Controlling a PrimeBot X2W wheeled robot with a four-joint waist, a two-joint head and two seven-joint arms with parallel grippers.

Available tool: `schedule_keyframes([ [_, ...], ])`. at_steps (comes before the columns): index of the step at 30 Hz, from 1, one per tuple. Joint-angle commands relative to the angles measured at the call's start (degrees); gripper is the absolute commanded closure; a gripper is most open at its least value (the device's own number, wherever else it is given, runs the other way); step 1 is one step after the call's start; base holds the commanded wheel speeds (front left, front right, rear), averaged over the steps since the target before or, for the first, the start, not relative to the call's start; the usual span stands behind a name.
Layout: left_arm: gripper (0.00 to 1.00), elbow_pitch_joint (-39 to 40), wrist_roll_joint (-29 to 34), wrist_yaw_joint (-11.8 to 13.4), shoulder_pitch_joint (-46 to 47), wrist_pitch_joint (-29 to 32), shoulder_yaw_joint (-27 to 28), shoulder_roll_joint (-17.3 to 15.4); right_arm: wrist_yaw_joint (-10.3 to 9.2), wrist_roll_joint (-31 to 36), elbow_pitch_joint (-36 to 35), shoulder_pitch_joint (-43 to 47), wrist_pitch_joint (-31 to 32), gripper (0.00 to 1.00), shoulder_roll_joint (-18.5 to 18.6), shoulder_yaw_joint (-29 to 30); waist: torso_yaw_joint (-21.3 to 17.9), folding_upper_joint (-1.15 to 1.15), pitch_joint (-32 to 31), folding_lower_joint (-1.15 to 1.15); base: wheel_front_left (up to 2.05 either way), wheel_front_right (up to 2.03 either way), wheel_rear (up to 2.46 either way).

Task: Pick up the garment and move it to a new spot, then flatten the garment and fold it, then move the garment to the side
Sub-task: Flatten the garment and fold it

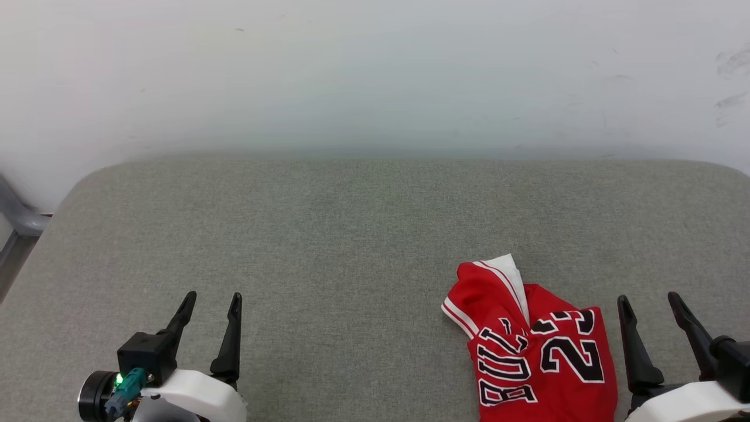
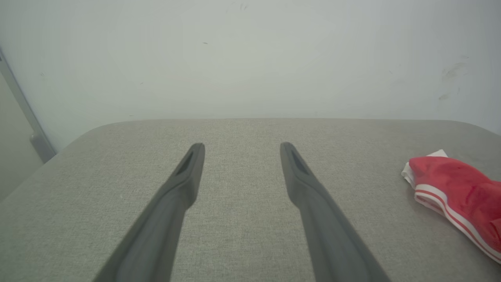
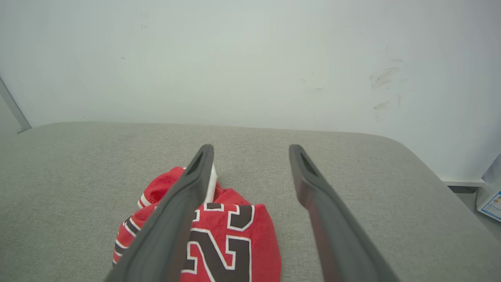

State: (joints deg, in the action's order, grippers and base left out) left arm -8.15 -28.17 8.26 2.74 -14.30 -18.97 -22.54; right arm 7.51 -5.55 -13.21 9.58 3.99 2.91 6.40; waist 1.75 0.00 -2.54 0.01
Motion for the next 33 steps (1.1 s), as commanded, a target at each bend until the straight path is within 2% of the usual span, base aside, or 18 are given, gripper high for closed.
schedule_keyframes([
  [1, 0.0, 0.28, 0.11, 0.13, -0.02, 0.01, -0.14, -0.08, -0.04, 0.05, -0.29, 0.75, 0.19, 0.0, -0.05, 0.06, 0.14, 0.0, 0.06, -0.01, 0.0, 0.0, 0.0],
  [5, 0.0, 0.5, -0.09, 0.12, 0.63, -0.04, -0.21, 0.09, -0.04, 0.2, 0.21, 1.25, 3.21, 0.0, -0.05, -0.98, 0.45, 0.0, 0.29, -0.01, 0.0, 0.0, 0.0],
  [10, 0.0, 0.9, 0.02, -0.17, 1.47, -0.21, -0.68, 0.63, -0.04, -0.49, 1.0, 2.12, 14.34, 0.0, 0.18, -6.7, 1.21, 0.0, 0.82, -0.01, 0.0, 0.0, 0.0],
  [17, 0.0, 0.9, 0.31, -0.8, 2.82, -0.44, -1.74, 1.52, -0.04, -5.42, 2.24, -0.05, 28.59, 0.0, 5.95, -16.9, 2.89, 0.0, 1.98, -0.01, 0.0, 0.0, 0.0],
  [19, 0.0, 0.74, 0.28, -1.14, 3.33, -0.53, -1.98, 2.03, -0.04, -6.79, 3.61, -1.04, 31.0, 0.0, 7.67, -19.05, 3.58, 0.0, 2.38, -0.01, 0.0, 0.0, 0.0],
  [20, 0.0, 0.56, 0.54, -1.52, 4.11, -0.56, -2.24, 2.62, -0.04, -8.36, 6.28, -2.72, 33.51, 0.0, 9.79, -21.43, 4.59, 0.0, 3.28, -0.01, 0.0, 0.0, 0.0],
  [26, 0.0, 0.01, 0.79, -2.16, 4.96, -0.82, -2.04, 3.68, -0.04, -9.93, 11.84, -5.84, 35.13, 0.0, 11.49, -23.14, 5.67, 0.0, 5.04, -0.01, 0.0, 0.0, 0.0],
  [27, 0.0, -0.08, 0.9, -2.29, 5.08, -0.86, -2.0, 3.86, -0.04, -10.21, 12.49, -6.34, 34.9, 0.5, 11.45, -23.22, 5.73, 0.0, 5.24, -0.01, 0.0, 0.0, 0.0],
  [28, 0.0, -0.21, 1.01, -2.37, 5.23, -0.86, -1.93, 3.99, -0.04, -10.27, 12.84, -6.89, 34.44, 0.81, 11.5, -23.36, 5.76, 0.0, 5.39, -0.01, 0.0, 0.0, 0.0],
  [29, 0.0, -0.3, 1.14, -2.52, 5.35, -0.89, -1.83, 4.09, -0.04, -10.44, 13.24, -7.38, 34.17, 1.0, 11.48, -23.43, 5.76, 0.0, 5.52, -0.01, 0.0, 0.0, 0.0],
  [33, 0.0, -0.76, 1.36, -2.86, 5.75, -0.96, -1.56, 4.47, -0.04, -10.16, 13.1, -9.49, 31.56, 1.0, 11.26, -23.49, 5.53, 0.0, 5.81, -0.01, 0.0, 0.0, 0.0],
])
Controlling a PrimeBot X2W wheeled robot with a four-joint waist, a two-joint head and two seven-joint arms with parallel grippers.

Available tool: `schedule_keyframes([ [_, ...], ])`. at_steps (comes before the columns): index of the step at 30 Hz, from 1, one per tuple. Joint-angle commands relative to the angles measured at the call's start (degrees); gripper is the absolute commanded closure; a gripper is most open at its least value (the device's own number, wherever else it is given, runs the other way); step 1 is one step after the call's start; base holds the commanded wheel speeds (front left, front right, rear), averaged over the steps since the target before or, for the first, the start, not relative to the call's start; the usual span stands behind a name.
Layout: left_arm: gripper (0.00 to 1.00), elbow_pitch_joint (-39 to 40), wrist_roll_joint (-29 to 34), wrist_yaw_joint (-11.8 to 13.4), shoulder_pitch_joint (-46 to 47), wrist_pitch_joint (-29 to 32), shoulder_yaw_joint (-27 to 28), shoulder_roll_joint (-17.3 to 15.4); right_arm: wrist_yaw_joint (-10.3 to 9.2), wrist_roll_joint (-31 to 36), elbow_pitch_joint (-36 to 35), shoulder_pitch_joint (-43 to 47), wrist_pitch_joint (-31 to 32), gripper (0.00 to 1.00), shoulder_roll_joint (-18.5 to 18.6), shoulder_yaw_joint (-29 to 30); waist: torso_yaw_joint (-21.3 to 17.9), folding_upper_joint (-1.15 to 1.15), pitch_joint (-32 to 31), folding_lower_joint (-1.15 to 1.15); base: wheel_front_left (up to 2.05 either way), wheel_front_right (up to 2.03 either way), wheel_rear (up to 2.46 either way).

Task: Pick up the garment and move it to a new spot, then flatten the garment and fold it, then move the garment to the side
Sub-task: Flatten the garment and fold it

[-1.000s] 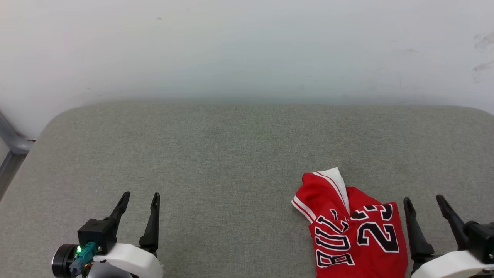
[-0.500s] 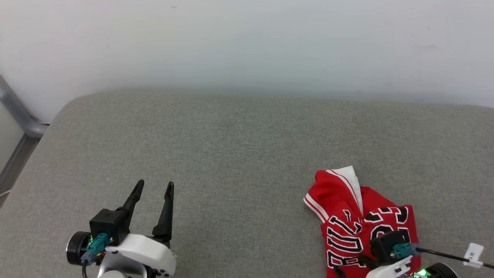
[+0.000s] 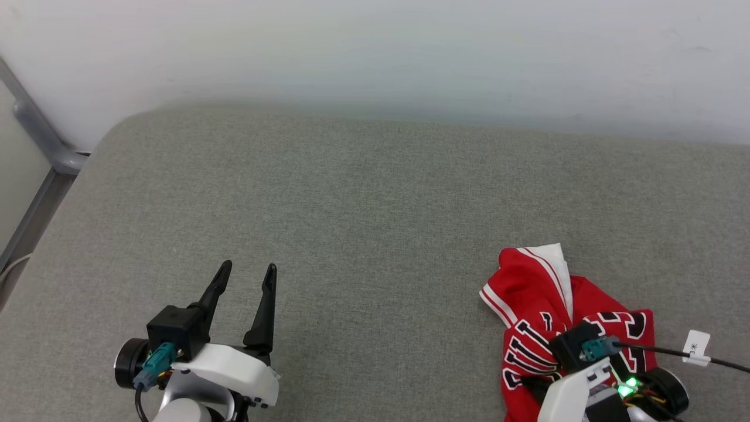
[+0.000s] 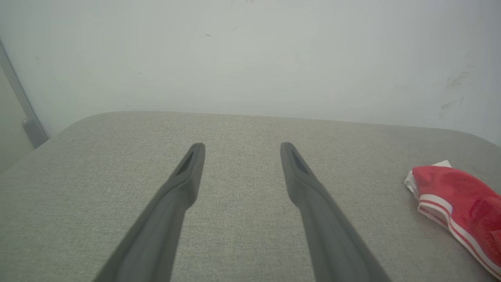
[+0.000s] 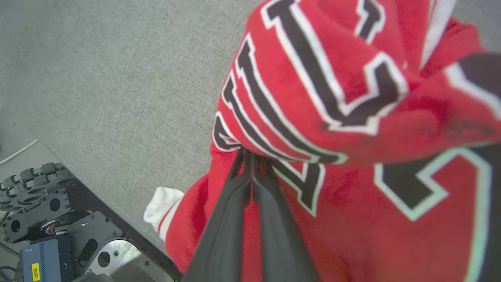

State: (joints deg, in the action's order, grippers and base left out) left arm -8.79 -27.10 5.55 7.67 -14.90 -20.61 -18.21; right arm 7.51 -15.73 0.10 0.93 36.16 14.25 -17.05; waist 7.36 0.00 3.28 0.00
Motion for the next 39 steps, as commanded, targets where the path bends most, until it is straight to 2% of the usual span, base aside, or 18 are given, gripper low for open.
schedule_keyframes([
  [1, 0.0, -0.21, 0.31, -0.3, 0.95, -0.37, 0.18, 0.18, -0.04, 0.28, -0.7, -1.82, -1.52, 1.0, -0.25, -0.09, -0.19, 0.0, 0.04, 0.0, 0.0, 0.0, 0.0],
  [7, 0.0, -0.19, 0.81, -0.46, 1.17, -0.34, 1.09, 0.38, -0.04, 1.28, -2.09, -8.98, -5.75, 1.0, -1.53, -1.76, -1.56, 0.0, 0.4, 0.0, 0.0, 0.0, 0.0],
  [13, 0.0, 0.1, 1.39, -0.99, 2.05, -0.3, 1.68, 0.87, -0.04, 2.06, 0.51, -20.34, -8.6, 1.0, -1.6, -1.28, -2.19, 0.0, 1.47, 0.0, 0.0, 0.0, 0.0],
  [19, 0.0, 0.1, 1.85, -1.86, 3.25, -0.3, 2.08, 1.96, -0.04, 2.86, 6.31, -28.26, -12.47, 1.0, -1.19, 4.39, -1.07, 0.0, 3.77, 0.0, 0.0, 0.0, 0.0],
  [26, 0.0, 0.07, 2.76, -3.11, 4.35, -0.3, 3.54, 3.62, -0.04, 3.8, 13.96, -31.39, -20.79, 1.0, -3.03, 11.48, 0.14, 0.0, 6.91, 0.0, 0.0, 0.0, 0.0],
  [27, 0.0, -0.04, 2.87, -3.38, 4.48, -0.3, 3.77, 3.82, -0.04, 4.35, 15.02, -31.68, -21.99, 0.82, -2.95, 11.96, 0.22, 0.0, 7.23, 0.0, 0.0, 0.0, 0.0],
  [28, 0.0, -0.04, 2.87, -3.38, 4.48, -0.3, 3.77, 3.82, -0.04, 4.35, 15.02, -31.68, -21.99, 0.82, -2.95, 11.96, 0.22, 0.0, 7.23, 0.0, 0.0, 0.0, 0.0],
  [29, 0.0, -0.16, 3.12, -3.63, 4.54, -0.3, 3.94, 3.96, -0.04, 4.44, 16.08, -31.93, -23.05, 0.6, -3.16, 12.36, 0.29, 0.0, 7.46, 0.0, 0.0, 0.0, 0.0],
  [30, 0.0, -0.26, 3.31, -3.7, 4.6, -0.3, 4.15, 4.19, -0.04, 4.59, 17.05, -32.01, -24.09, 0.27, -3.27, 12.52, 0.34, 0.0, 7.64, 0.0, 0.0, 0.0, 0.0],
  [31, 0.0, -0.46, 3.44, -3.96, 4.64, -0.3, 4.39, 4.36, -0.04, 4.8, 17.94, -32.0, -25.08, 0.0, -3.38, 12.7, 0.36, 0.0, 7.75, 0.0, 0.0, 0.0, 0.0],
  [39, 0.0, -1.47, 4.82, -5.06, 4.08, -0.3, 6.01, 5.58, -0.04, 5.02, 22.38, -31.22, -31.59, 0.0, -4.73, 13.68, -0.18, 0.0, 6.84, 0.0, 0.0, 0.0, 0.0],
])
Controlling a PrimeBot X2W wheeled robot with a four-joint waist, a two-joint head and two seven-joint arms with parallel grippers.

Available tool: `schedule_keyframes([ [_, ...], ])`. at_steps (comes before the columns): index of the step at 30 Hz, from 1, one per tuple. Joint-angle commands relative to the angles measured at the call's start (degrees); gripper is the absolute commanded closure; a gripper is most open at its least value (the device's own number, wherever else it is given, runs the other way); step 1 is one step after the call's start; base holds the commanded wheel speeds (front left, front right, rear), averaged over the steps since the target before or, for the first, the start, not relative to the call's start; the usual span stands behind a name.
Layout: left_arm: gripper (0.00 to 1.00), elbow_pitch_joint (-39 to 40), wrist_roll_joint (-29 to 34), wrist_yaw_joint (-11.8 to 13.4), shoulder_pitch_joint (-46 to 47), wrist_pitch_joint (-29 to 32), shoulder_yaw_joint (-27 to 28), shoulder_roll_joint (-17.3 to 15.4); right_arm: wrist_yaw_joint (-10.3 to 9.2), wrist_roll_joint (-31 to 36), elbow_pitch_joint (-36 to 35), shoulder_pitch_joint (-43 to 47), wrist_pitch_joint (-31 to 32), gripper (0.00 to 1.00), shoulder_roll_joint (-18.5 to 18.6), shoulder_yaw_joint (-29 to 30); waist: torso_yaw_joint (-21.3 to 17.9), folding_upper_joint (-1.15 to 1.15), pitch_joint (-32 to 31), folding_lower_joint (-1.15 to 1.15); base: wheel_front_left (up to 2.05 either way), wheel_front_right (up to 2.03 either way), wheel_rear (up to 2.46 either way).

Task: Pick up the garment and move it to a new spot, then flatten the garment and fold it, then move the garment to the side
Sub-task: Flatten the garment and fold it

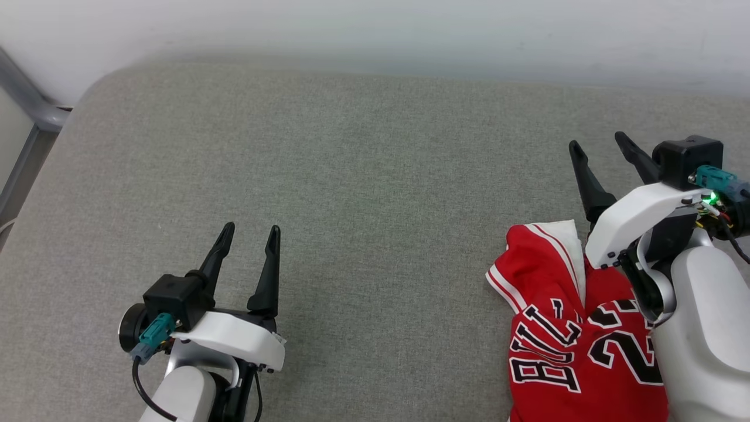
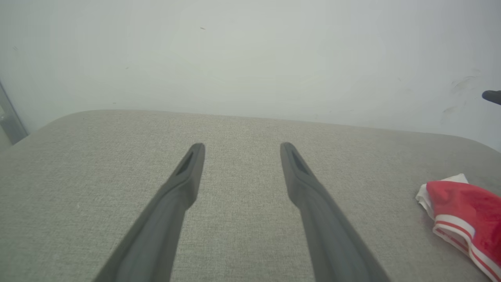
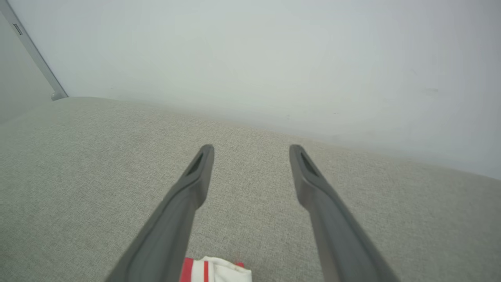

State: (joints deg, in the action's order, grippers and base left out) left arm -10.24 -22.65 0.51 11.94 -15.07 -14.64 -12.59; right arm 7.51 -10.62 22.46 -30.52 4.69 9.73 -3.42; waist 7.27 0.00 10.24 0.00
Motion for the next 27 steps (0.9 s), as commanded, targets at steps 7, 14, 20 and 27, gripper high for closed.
schedule_keyframes([
  [7, 0.0, -0.8, 0.91, -0.71, -1.58, -0.14, 1.05, 0.54, -0.04, -0.81, -1.5, 4.14, 1.0, 0.0, -0.41, -0.25, -1.03, 0.0, -2.04, 0.0, 0.0, 0.0, 0.0],
  [14, 0.0, -1.54, 1.34, -0.91, -3.05, -0.14, 1.44, 0.97, -0.04, -3.78, -8.55, 11.14, 10.63, 0.0, 0.76, -3.11, -1.96, 0.0, -4.13, 0.0, 0.0, 0.0, 0.0],
  [20, 0.0, -2.09, 1.16, -0.89, -4.58, -0.14, 1.51, 1.13, -0.04, -7.66, -19.97, 19.2, 25.2, 0.0, 4.24, -8.24, -2.71, 0.0, -6.07, 0.0, 0.0, 0.0, 0.0],
  [27, 0.0, -2.41, 0.9, -1.0, -5.33, -0.14, 1.25, 1.11, -0.04, -11.25, -30.96, 25.41, 39.43, 0.0, 9.64, -13.23, -2.92, 0.0, -6.77, 0.0, 0.0, 0.0, 0.0],
])
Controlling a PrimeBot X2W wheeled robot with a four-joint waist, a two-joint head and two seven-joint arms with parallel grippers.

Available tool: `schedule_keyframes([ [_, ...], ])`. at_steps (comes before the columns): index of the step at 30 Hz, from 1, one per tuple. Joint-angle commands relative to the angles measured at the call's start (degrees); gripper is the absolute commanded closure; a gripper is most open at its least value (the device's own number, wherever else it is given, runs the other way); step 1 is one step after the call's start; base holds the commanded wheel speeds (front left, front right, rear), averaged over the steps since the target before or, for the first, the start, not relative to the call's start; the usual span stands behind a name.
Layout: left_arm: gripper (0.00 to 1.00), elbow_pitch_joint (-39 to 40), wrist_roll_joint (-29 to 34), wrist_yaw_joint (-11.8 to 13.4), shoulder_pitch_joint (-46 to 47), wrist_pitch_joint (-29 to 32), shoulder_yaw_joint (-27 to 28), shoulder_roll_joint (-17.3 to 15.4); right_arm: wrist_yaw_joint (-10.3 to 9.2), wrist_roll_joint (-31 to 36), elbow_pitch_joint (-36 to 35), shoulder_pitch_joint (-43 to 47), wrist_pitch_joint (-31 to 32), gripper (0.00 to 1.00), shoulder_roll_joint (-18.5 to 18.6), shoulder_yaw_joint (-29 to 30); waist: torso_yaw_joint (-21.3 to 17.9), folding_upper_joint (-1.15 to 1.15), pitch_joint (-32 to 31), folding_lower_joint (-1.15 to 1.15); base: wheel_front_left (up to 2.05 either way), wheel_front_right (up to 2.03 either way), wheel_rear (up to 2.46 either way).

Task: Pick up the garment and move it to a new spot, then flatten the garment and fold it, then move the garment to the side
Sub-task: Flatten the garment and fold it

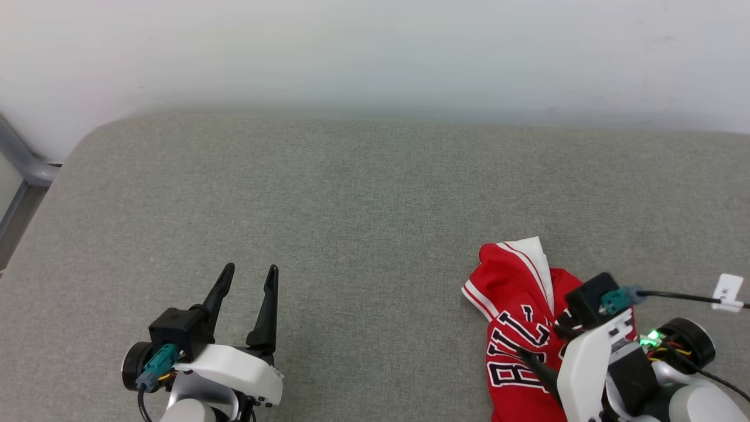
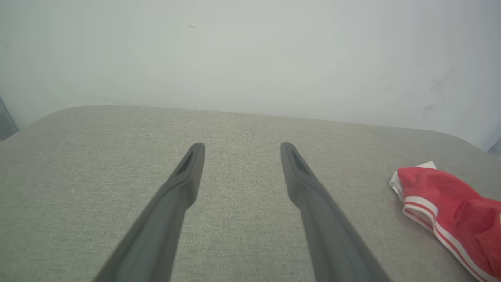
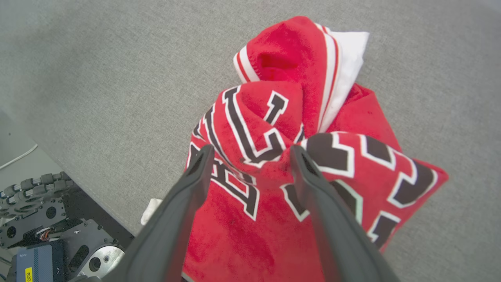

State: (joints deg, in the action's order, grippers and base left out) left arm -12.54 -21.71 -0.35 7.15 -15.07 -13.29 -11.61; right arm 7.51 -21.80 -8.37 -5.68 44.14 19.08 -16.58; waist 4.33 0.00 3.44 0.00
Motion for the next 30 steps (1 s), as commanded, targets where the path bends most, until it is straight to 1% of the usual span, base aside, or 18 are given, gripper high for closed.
schedule_keyframes([
  [1, 0.0, -0.11, -0.05, -0.18, -0.43, -0.14, -0.17, 0.14, -0.04, -0.16, -1.08, 0.76, 1.05, 0.0, 0.92, -0.78, 0.11, 0.0, 0.1, 0.0, 0.0, 0.0, 0.0],
  [6, 0.0, 0.42, -0.21, -0.18, 0.75, -0.13, -0.25, 0.11, -0.04, 0.92, -2.54, -1.91, 3.38, 0.0, 3.79, -4.67, 0.57, 0.0, 1.93, 0.0, 0.0, 0.0, 0.0],
  [10, 0.0, 0.62, -0.21, -0.44, 1.78, -0.14, -0.3, 0.22, -0.04, 1.3, -0.26, -4.79, 5.26, 0.0, 5.79, -8.84, 1.28, 0.0, 4.15, 0.0, 0.0, 0.0, 0.0],
  [15, 0.0, 0.57, -0.1, -0.77, 3.09, -0.14, -0.13, 0.63, -0.04, 0.78, 3.74, -7.88, 6.26, 0.0, 7.21, -13.0, 2.14, 0.0, 6.71, 0.0, 0.0, 0.0, 0.0],
  [16, 0.0, 0.5, -0.03, -0.92, 3.33, -0.14, -0.08, 0.76, -0.04, 0.57, 4.43, -8.49, 6.13, 0.6, 7.24, -13.49, 2.32, 0.0, 7.07, 0.0, 0.0, 0.0, 0.0],
  [17, 0.0, 0.38, 0.06, -1.03, 3.59, -0.14, -0.03, 0.81, -0.04, 0.15, 5.06, -8.85, 5.97, 1.0, 7.15, -13.87, 2.43, 0.0, 7.29, 0.0, 0.0, 0.0, 0.0],
  [19, 0.0, 0.14, 0.2, -1.15, 3.85, -0.14, 0.14, 0.99, -0.04, -0.02, 5.85, -9.94, 5.56, 1.0, 7.29, -14.46, 2.66, 0.0, 7.56, 0.0, 0.0, 0.0, 0.0],
  [24, 0.0, -0.48, 0.47, -1.49, 3.91, -0.14, 0.61, 1.42, -0.04, 0.05, 5.14, -14.01, 1.81, 1.0, 5.87, -14.25, 2.66, 0.0, 7.14, 0.0, 0.0, 0.0, 0.0],
  [25, 0.0, -0.76, 0.75, -1.57, 3.71, -0.14, 0.93, 1.59, -0.05, 0.44, 4.9, -17.4, -1.41, 1.0, 4.4, -13.44, 2.32, 0.0, 6.55, 0.0, 0.0, 0.0, 0.0],
  [30, 0.0, -0.86, 1.04, -1.78, 4.36, -0.14, 1.01, 1.72, -0.05, 0.11, 7.41, -24.19, -6.87, 1.0, 0.56, -10.89, 1.98, 0.0, 6.48, 0.0, 0.0, 0.0, 0.0],
])
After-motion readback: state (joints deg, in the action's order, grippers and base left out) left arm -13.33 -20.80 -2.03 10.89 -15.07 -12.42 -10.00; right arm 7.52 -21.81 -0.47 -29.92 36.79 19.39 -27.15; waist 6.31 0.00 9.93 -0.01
